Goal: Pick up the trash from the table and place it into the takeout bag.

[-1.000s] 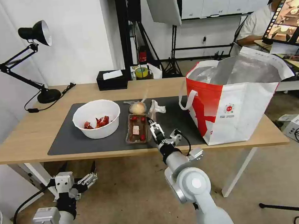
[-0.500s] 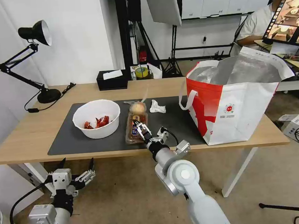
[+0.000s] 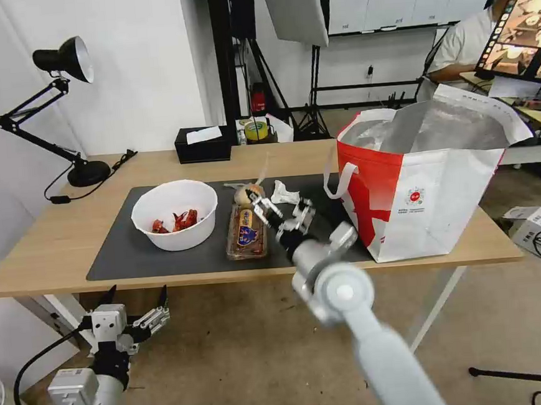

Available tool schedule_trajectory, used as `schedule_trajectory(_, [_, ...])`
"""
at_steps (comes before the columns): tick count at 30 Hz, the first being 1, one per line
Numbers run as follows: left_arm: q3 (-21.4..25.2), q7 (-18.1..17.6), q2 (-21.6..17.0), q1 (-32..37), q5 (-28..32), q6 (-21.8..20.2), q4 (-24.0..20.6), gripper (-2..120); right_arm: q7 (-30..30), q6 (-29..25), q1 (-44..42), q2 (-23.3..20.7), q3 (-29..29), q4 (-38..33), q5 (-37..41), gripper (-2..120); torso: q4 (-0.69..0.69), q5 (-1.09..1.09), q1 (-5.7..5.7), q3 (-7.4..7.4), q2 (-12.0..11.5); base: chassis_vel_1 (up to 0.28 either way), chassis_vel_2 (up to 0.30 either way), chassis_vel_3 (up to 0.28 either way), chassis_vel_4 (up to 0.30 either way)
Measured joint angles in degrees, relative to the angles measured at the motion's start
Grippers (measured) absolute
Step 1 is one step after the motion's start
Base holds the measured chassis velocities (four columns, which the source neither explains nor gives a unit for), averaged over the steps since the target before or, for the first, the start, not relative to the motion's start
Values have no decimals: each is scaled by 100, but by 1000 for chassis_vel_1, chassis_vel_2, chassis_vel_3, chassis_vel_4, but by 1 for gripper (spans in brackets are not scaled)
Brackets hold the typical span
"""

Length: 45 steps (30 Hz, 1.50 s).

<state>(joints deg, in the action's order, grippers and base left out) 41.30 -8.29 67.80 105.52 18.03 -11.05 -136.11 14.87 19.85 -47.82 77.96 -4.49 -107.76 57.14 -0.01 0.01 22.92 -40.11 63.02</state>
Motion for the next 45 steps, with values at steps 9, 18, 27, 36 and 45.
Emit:
schedule_trajectory(9, [73, 218, -7, -10, 64, 49, 17, 100, -1483, 514, 1191, -776, 743, 767, -2003, 78, 1, -1, 0, 0, 0, 0, 0, 0, 0])
schedule_trajectory(18, [140, 359, -14, -23, 64, 97, 79, 100, -2029, 456, 2020, -857, 1217, 1786, -2326, 48, 1, -2, 0, 0, 0, 0, 0, 0, 0])
schedule_trajectory(27, [181, 613, -113, -92, 67, 249, 254, 100, -2794, 516, 2668, -707, 1711, 2751, -2129, 15, 1, -2, 0, 0, 0, 0, 0, 0, 0])
schedule_trajectory(36, [183, 607, -162, -165, 88, 249, 302, 100, -2863, 659, 2847, -442, 1934, 3307, -2262, 0, 1, -2, 0, 0, 0, 0, 0, 0, 0])
schedule_trajectory(45, [150, 586, -161, -207, 91, 258, 331, 100, -2843, 856, 2799, -399, 1979, 3383, -2279, 0, 1, -2, 0, 1, 1, 0, 0, 0, 0])
